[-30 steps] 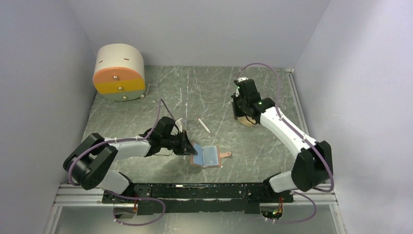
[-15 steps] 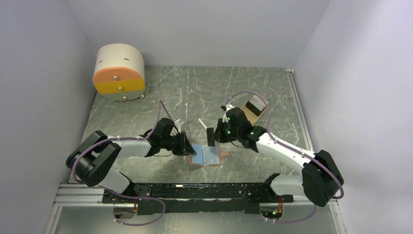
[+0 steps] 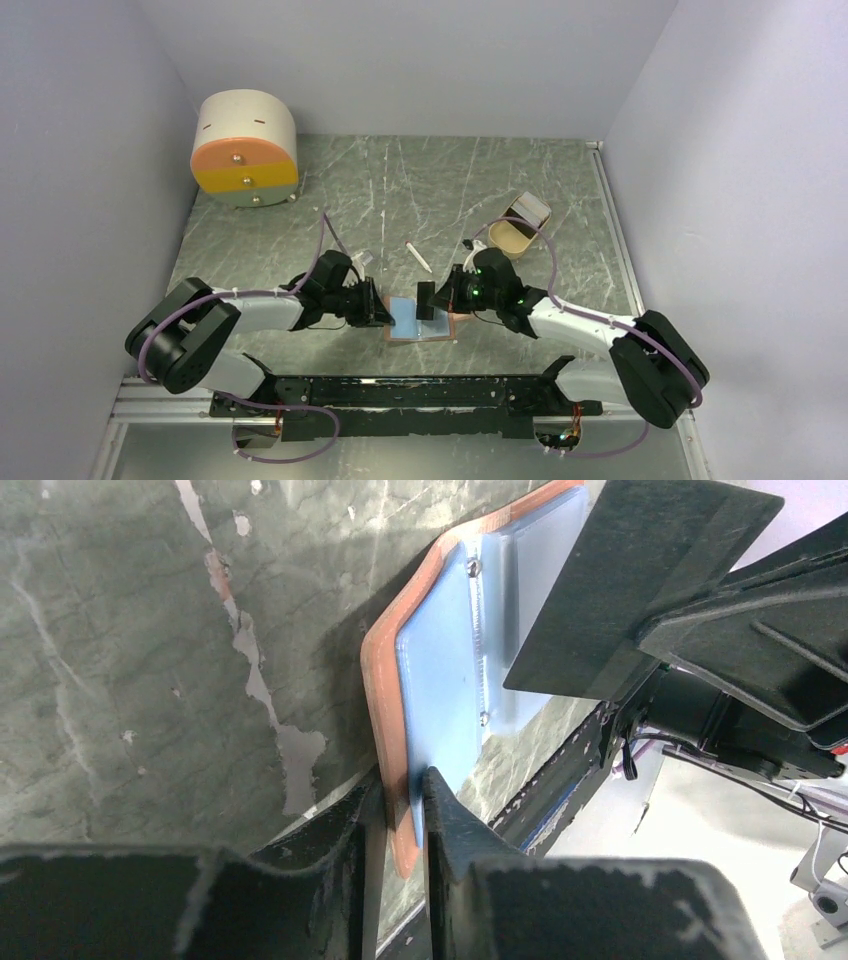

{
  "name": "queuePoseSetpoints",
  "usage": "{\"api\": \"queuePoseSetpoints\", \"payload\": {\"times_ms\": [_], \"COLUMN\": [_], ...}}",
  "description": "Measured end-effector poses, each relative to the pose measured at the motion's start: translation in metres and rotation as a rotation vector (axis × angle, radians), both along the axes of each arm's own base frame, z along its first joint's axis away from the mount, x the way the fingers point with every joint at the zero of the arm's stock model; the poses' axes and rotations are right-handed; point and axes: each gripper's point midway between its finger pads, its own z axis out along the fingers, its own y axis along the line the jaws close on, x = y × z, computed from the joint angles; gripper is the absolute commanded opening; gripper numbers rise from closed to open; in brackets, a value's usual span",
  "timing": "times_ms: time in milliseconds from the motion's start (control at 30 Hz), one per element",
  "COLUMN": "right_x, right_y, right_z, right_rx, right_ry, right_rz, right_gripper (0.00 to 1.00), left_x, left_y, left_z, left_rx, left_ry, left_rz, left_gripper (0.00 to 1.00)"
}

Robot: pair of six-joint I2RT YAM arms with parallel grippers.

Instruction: Put the credit cards into the card holder

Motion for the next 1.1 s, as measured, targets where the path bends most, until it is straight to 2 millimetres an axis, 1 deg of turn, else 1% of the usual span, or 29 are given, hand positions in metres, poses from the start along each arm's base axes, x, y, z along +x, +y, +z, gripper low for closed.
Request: {"api": "queuePoseSetpoints", "payload": {"times_ms": [167,333,433,767,933,1100], "right_x": [0.0,-0.002,-0.003,-0.009,-0.012,-0.019], "right_y": [0.005,0.006,0.006,0.009,0.012,0.014], "right_z": [-0.002,-0.015,-0.019,-0.024,-0.021,-0.025], "right_rx": [0.052,0.063,0.075,0.116,0.143,0.165], "right_ry": [0.001,0.034,0.043,0.072,0.086,0.134], "right_rz": [-0.01,-0.023,-0.031,-0.029,-0.014,-0.007], "right_gripper": [0.0,0.0,0.0,0.0,0.0,0.0], "left_x": [-0.001,-0.002,-0.003,-0.004,-0.003,-0.004], "left_y": [0.001,0.002,0.004,0.005,0.005,0.006], "left_z": [-0.002,-0.003,-0.006,-0.006,-0.007,-0.008], "left_rx": [0.004,0.009,0.016,0.02,0.023,0.026], "left_ry": [0.0,-0.005,-0.005,-0.013,-0.014,-0.014], "left_rz": [-0.003,-0.006,-0.006,-0.014,-0.014,-0.013], "left_gripper": [0.23,0.21,0.2,0.21,0.21,0.21]}}
